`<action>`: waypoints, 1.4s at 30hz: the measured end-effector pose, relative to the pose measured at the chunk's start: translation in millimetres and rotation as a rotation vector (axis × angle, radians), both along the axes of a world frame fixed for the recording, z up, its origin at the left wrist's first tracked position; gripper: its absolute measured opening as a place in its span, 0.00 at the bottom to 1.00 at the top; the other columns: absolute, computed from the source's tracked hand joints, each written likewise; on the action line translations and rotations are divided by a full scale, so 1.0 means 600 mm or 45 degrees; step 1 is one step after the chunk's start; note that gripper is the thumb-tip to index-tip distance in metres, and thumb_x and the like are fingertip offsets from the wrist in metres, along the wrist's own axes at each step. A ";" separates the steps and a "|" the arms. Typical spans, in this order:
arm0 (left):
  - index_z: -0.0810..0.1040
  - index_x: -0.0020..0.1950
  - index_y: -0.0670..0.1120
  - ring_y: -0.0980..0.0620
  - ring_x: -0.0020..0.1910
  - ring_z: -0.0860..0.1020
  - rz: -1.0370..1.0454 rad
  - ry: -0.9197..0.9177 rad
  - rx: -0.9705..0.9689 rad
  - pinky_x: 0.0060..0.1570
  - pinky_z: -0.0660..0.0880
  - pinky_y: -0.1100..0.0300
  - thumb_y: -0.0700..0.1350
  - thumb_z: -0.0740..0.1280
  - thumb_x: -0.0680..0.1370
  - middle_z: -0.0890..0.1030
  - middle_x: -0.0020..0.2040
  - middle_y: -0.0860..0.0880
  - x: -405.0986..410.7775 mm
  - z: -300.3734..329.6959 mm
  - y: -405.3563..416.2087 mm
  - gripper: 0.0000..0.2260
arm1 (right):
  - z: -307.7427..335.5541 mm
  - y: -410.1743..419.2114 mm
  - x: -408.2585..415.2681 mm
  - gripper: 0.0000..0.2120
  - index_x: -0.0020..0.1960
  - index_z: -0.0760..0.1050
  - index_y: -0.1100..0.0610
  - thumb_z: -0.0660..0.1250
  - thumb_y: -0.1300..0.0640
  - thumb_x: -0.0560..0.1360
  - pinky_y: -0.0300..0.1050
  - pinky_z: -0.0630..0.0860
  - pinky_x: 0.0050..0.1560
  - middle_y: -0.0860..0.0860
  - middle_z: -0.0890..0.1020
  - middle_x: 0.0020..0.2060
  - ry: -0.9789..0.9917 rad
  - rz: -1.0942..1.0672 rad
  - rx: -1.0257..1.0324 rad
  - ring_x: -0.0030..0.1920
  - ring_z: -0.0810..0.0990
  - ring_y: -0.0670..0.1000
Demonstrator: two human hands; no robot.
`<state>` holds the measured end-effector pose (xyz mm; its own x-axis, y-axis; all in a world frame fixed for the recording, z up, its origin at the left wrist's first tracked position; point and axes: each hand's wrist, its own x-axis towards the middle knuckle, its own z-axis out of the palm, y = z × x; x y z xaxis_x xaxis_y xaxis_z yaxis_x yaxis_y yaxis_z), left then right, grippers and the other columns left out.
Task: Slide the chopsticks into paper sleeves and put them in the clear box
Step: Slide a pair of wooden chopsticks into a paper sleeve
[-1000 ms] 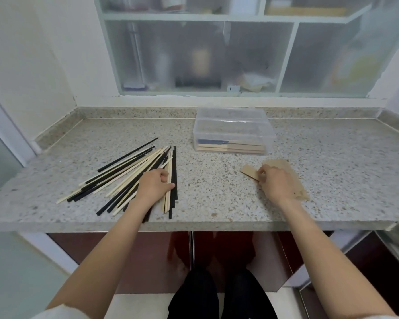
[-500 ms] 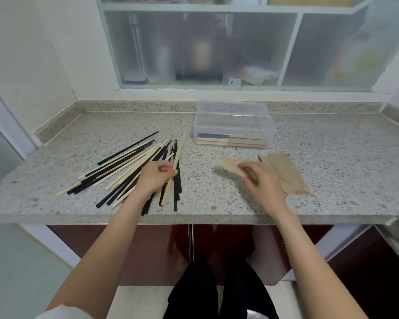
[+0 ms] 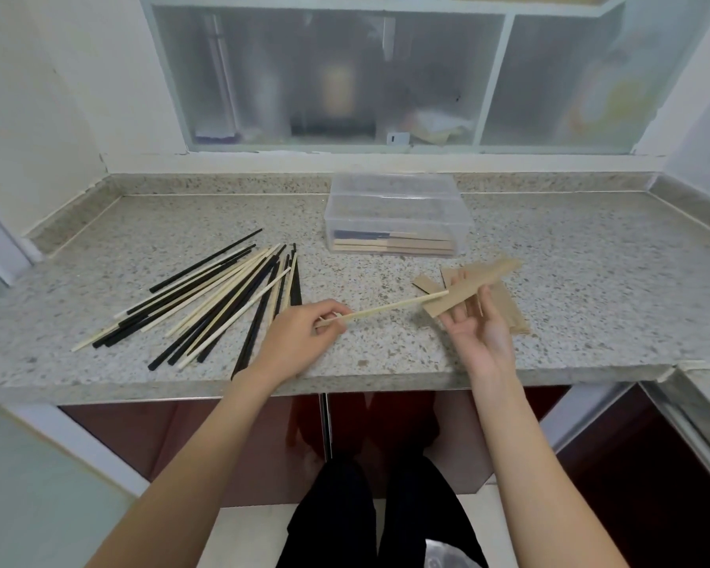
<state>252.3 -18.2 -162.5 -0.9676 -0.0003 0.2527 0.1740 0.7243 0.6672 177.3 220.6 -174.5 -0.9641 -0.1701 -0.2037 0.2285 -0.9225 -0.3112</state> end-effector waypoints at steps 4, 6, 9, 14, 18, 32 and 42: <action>0.80 0.52 0.55 0.57 0.26 0.70 -0.004 -0.033 -0.063 0.28 0.64 0.64 0.48 0.66 0.77 0.80 0.37 0.57 0.005 -0.002 -0.006 0.06 | 0.002 0.008 0.003 0.21 0.66 0.72 0.59 0.66 0.60 0.73 0.64 0.74 0.58 0.56 0.81 0.57 0.070 -0.050 -0.053 0.61 0.78 0.56; 0.80 0.52 0.56 0.57 0.25 0.69 0.015 -0.042 -0.069 0.27 0.64 0.63 0.48 0.65 0.77 0.81 0.38 0.56 0.003 -0.006 -0.008 0.06 | 0.005 0.009 0.004 0.24 0.67 0.72 0.60 0.69 0.60 0.71 0.61 0.75 0.60 0.55 0.82 0.55 0.093 -0.064 -0.049 0.60 0.79 0.54; 0.80 0.53 0.55 0.57 0.24 0.68 0.041 -0.039 -0.019 0.27 0.63 0.62 0.48 0.64 0.78 0.82 0.38 0.54 0.000 -0.011 -0.009 0.07 | 0.008 0.007 0.002 0.30 0.62 0.74 0.59 0.78 0.61 0.62 0.48 0.80 0.51 0.52 0.81 0.46 0.063 -0.021 0.144 0.47 0.80 0.48; 0.79 0.54 0.57 0.57 0.24 0.68 0.000 -0.058 -0.046 0.27 0.63 0.67 0.48 0.64 0.78 0.81 0.37 0.56 0.003 -0.018 -0.008 0.07 | 0.006 -0.004 -0.005 0.03 0.50 0.75 0.59 0.64 0.63 0.77 0.41 0.80 0.42 0.52 0.79 0.42 -0.134 -0.093 0.499 0.39 0.79 0.46; 0.79 0.53 0.58 0.57 0.22 0.66 -0.042 -0.088 -0.040 0.24 0.62 0.70 0.49 0.64 0.78 0.80 0.36 0.58 0.009 -0.025 -0.007 0.07 | 0.008 0.007 -0.008 0.07 0.55 0.72 0.59 0.55 0.61 0.82 0.53 0.76 0.56 0.58 0.79 0.52 -0.125 -0.206 0.322 0.52 0.79 0.55; 0.80 0.55 0.56 0.58 0.22 0.67 -0.016 -0.093 -0.100 0.25 0.62 0.71 0.49 0.63 0.78 0.74 0.32 0.61 0.003 -0.030 0.012 0.08 | 0.018 -0.004 -0.001 0.13 0.57 0.74 0.56 0.52 0.55 0.83 0.58 0.74 0.59 0.55 0.79 0.50 -0.042 -0.194 0.146 0.48 0.78 0.51; 0.79 0.56 0.56 0.57 0.24 0.68 -0.015 -0.087 -0.081 0.27 0.62 0.68 0.50 0.63 0.78 0.81 0.40 0.57 0.000 -0.034 0.004 0.09 | 0.017 0.002 -0.003 0.13 0.57 0.74 0.57 0.52 0.54 0.83 0.56 0.78 0.52 0.55 0.79 0.49 0.010 -0.166 0.108 0.47 0.79 0.51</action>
